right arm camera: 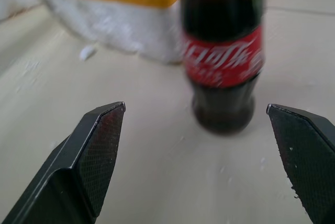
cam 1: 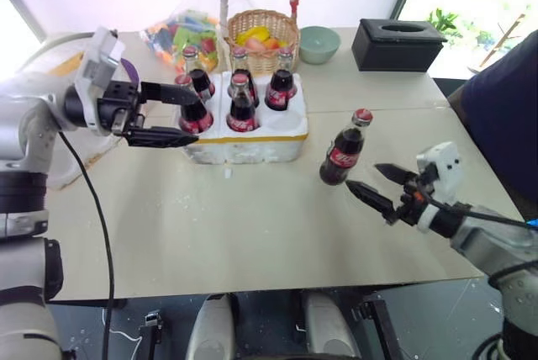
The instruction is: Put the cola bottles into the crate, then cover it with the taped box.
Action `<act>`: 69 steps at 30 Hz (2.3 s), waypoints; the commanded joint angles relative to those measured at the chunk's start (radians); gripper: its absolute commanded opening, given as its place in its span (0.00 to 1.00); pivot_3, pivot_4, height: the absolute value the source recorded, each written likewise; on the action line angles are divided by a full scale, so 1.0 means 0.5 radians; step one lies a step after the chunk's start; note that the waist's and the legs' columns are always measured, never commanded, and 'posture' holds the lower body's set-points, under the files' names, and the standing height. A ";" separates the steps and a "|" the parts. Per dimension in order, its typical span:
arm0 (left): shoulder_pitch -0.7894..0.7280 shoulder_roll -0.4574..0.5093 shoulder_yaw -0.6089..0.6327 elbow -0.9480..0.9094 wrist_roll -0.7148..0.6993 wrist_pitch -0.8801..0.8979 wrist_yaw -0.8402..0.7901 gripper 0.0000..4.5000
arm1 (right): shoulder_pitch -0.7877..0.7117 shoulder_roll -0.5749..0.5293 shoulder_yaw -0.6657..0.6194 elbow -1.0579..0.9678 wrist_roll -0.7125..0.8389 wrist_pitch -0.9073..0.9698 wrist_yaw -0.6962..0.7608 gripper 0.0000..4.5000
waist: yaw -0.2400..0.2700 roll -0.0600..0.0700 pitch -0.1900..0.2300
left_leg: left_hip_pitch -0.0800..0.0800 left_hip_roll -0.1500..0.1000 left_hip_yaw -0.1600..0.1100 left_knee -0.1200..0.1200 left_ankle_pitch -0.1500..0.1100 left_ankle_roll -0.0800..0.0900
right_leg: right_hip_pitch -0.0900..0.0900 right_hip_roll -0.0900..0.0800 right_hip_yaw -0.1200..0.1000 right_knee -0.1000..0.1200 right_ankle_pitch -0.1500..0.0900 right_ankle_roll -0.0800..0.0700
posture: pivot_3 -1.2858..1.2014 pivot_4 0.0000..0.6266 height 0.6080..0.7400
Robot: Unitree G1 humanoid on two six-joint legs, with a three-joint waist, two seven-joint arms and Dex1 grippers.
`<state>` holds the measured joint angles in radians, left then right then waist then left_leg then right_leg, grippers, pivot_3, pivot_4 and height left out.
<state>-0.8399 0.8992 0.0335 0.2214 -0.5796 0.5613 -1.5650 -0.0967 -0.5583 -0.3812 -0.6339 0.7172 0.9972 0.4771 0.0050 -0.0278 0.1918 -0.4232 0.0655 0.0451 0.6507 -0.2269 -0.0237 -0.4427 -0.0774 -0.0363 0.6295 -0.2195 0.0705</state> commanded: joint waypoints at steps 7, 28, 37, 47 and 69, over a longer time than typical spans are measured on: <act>-0.076 -0.004 0.033 -0.045 -0.002 -0.014 0.011 1.00 | -0.261 0.074 0.308 0.287 -0.119 -0.267 -0.010 0.99 | 0.008 0.000 0.000 | 0.000 0.000 0.000 -0.001 0.000 0.000 | 0.000 0.000 0.000 0.000 0.000 0.000 | 0.52 0.24 1.00; 0.520 0.227 0.560 -0.477 -0.232 0.219 0.323 1.00 | -1.411 0.183 0.364 0.816 0.110 -0.235 0.053 0.63 | -0.047 0.012 0.009 | -0.002 0.004 0.000 -0.005 0.000 0.000 | -0.008 0.005 0.001 0.004 0.005 0.009 | 0.52 0.24 1.00; 0.633 0.223 0.646 -0.580 -0.301 0.226 0.468 1.00 | -1.601 0.336 0.755 1.265 -0.266 -0.530 0.193 0.63 | -0.030 0.011 0.008 | -0.007 0.002 0.001 -0.002 0.000 0.000 | -0.007 0.002 0.000 0.002 0.005 0.009 | 0.52 0.24 1.00; 0.726 0.252 0.725 -0.653 -0.377 0.246 0.565 1.00 | -1.538 0.403 1.022 1.634 -0.727 -0.850 0.255 0.63 | -0.031 0.011 0.008 | -0.006 0.001 0.000 -0.004 0.000 0.000 | -0.008 0.002 0.000 0.003 0.005 0.009 | 0.52 0.24 1.00; 1.760 1.307 1.680 0.827 0.691 -0.502 -0.044 1.00 | -1.603 -0.618 0.254 0.902 0.196 0.068 0.967 0.99 | -0.054 0.015 0.008 | -0.002 0.003 0.013 -0.012 -0.001 -0.002 | -0.020 -0.004 0.000 0.002 -0.003 -0.006 | 0.52 0.24 1.00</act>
<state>0.0334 1.5120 0.8770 0.5088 -0.3099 0.4182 -1.5652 -0.8594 -0.8493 -0.2093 -0.1559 0.7664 1.0157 0.9529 -0.0220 -0.0202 0.1957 -0.4246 0.0676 0.0523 0.6446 -0.2271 -0.0247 -0.4540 -0.0795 -0.0364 0.6306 -0.2205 0.0671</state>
